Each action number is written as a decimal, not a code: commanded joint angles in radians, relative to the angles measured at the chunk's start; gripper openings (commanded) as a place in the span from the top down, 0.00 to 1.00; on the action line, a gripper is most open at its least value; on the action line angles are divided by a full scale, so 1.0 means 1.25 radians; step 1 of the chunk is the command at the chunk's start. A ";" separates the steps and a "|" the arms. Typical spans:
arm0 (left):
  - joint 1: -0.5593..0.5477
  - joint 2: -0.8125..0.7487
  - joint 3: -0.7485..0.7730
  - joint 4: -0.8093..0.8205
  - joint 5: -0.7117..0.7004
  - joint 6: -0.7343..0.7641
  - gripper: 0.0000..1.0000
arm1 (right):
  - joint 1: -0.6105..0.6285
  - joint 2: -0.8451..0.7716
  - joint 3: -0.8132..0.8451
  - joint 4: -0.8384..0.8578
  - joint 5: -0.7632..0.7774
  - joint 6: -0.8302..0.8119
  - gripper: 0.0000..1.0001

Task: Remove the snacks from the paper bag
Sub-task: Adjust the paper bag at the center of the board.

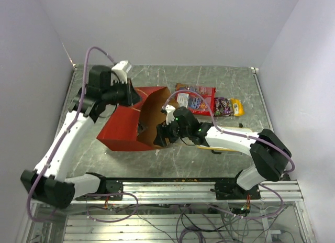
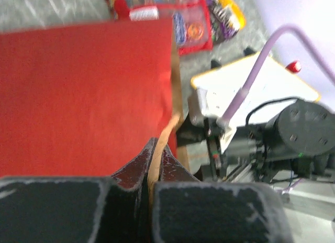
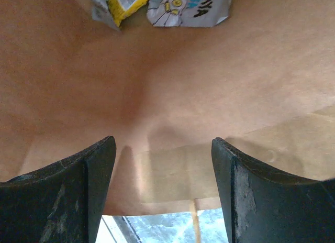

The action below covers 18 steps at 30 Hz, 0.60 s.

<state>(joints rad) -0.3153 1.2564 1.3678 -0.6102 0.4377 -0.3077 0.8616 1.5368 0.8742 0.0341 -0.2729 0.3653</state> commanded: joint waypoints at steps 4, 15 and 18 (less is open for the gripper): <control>-0.008 -0.266 -0.188 -0.139 -0.088 -0.027 0.93 | 0.057 0.002 -0.018 0.029 -0.005 -0.006 0.26; -0.008 -0.413 -0.269 -0.162 -0.106 -0.181 0.93 | 0.092 -0.200 -0.122 0.050 -0.048 -0.174 0.18; -0.008 -0.435 -0.277 -0.174 -0.106 -0.209 0.93 | 0.094 -0.274 -0.180 0.071 -0.051 -0.294 0.18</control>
<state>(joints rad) -0.3225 0.7391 1.0332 -0.8146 0.3199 -0.4896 0.9749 1.2938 0.7177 0.0715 -0.3237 0.1989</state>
